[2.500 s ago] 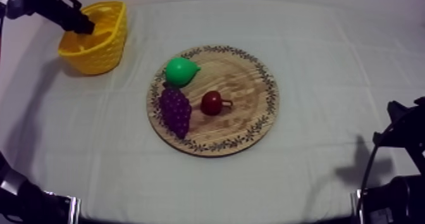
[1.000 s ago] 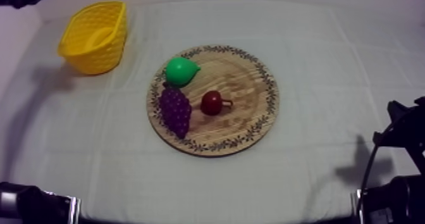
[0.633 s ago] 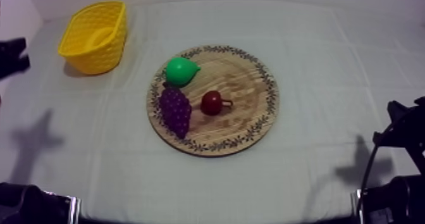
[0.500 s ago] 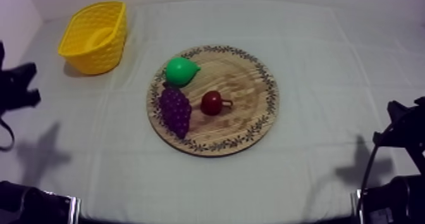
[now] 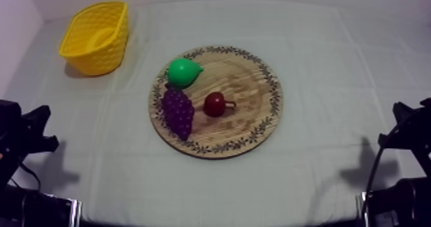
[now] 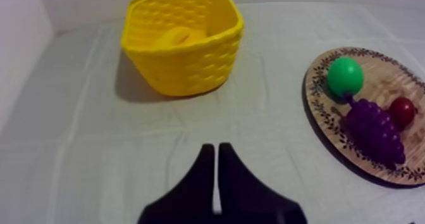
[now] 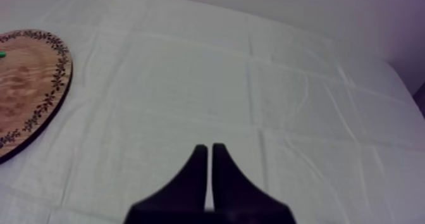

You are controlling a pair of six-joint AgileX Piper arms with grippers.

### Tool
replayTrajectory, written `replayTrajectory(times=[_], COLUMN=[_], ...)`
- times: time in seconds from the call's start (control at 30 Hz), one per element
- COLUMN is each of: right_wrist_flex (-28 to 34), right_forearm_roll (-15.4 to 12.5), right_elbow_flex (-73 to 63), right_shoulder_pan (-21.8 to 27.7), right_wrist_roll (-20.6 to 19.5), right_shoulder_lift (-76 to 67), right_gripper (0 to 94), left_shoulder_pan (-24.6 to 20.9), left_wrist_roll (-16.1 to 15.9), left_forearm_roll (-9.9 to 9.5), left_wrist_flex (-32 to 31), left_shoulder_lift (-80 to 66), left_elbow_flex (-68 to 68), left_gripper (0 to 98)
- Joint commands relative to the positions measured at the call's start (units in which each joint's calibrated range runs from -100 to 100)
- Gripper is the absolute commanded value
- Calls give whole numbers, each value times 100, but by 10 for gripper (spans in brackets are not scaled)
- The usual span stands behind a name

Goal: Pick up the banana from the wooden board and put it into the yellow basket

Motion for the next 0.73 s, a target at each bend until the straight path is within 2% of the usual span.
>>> replayTrajectory(times=[0.0, 0.2, 0.3, 0.4, 0.47, 0.7], right_wrist_flex=[1, 1, 1, 1, 1, 1], right_forearm_roll=[-3, -3, -3, -3, -3, -3], right_elbow_flex=[-3, -3, -3, -3, -3, -3], right_shoulder_pan=[2, 2, 2, 2, 2, 2], right_wrist_roll=[-2, 1, 2, 2, 3, 1], right_shoulder_lift=[-2, -2, -2, -2, -2, -2], right_gripper=[3, 3, 3, 3, 3, 3], left_shoulder_pan=[-26, -59, -93, -102, -97, -94], left_wrist_roll=[29, 240, 405, 885, 1138, 1631], left_forearm_roll=[-11, -173, -321, -595, -704, -975], left_wrist_flex=[51, 283, 413, 466, 482, 192], left_shoulder_lift=[-284, -896, -971, -997, -1004, -1010], left_elbow_flex=[96, 264, 256, 272, 279, 377], left_gripper=[1, 1, 1, 1, 1, 1])
